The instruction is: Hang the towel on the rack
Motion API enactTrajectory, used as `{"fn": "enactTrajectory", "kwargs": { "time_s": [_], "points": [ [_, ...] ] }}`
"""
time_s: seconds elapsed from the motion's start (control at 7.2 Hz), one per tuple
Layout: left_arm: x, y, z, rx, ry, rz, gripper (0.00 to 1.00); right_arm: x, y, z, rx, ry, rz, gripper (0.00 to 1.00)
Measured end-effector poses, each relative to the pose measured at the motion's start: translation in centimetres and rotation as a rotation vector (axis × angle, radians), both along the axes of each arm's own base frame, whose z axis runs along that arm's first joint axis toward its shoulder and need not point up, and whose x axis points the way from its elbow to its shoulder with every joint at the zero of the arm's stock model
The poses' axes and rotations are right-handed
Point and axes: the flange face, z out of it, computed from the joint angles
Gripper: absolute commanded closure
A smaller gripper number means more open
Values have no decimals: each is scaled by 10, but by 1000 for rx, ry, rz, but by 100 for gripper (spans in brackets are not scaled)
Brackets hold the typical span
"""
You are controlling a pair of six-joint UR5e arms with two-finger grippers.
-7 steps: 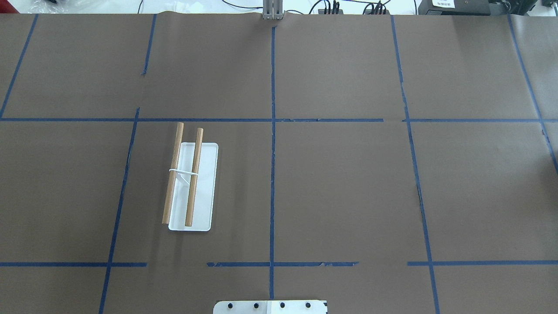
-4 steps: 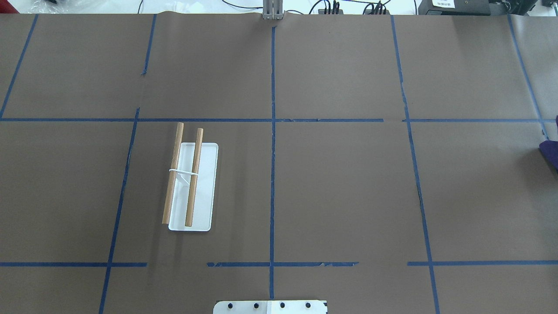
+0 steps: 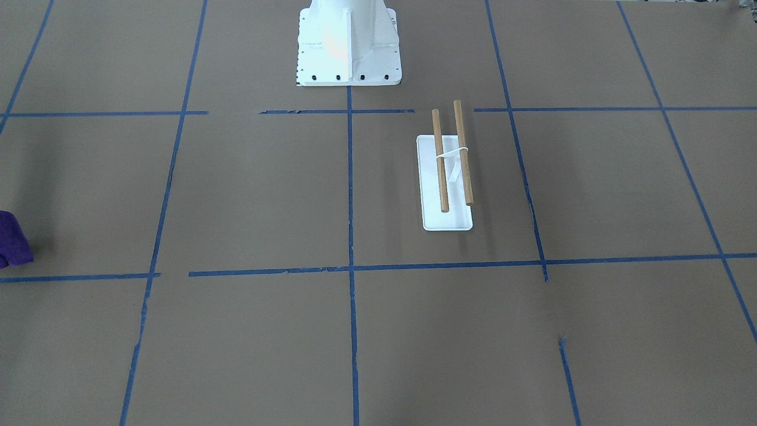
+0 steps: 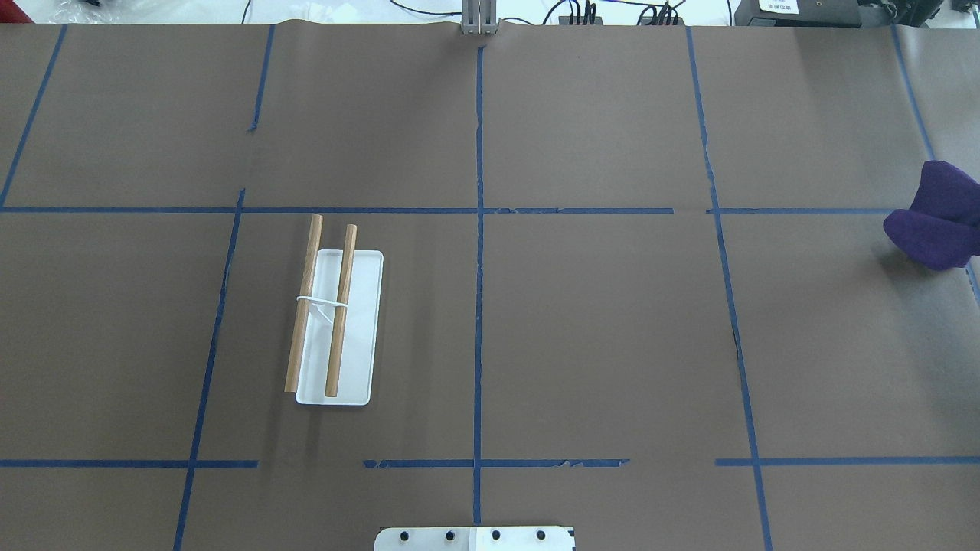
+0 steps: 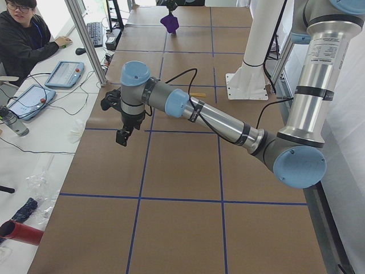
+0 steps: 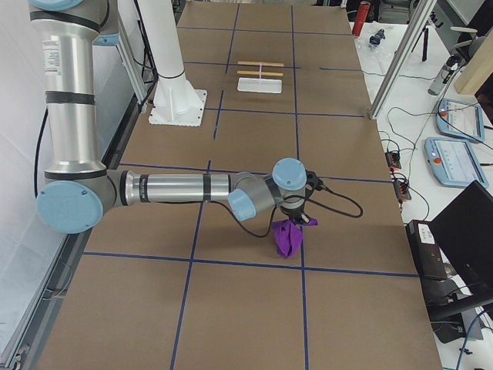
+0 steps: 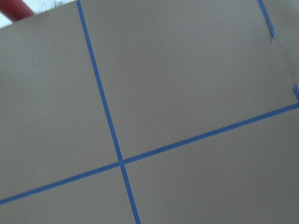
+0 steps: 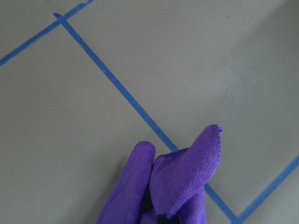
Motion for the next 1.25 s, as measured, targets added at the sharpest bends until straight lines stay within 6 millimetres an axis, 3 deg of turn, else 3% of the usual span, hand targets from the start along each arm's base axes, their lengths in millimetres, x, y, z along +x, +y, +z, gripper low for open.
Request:
{"fn": "enactTrajectory", "kwargs": {
  "time_s": [0.28, 0.42, 0.69, 0.97, 1.25],
  "points": [
    [34, -11, -25, -9, 146, -41, 0, -54, -38, -103, 8, -21, -35, 100],
    [66, -12, -44, -7, 198, -26, 0, -80, -46, -140, 18, -35, -49, 100],
    [141, -14, -91, -28, 270, 33, 0, -130, -50, -196, -10, -73, -45, 100],
    [223, -10, -154, -190, 375, 11, 0, -175, -39, -244, -18, -107, -54, 100],
    [300, 5, -217, -392, 466, -50, 0, -237, 1, -295, 89, -108, -107, 100]
  ]
}}
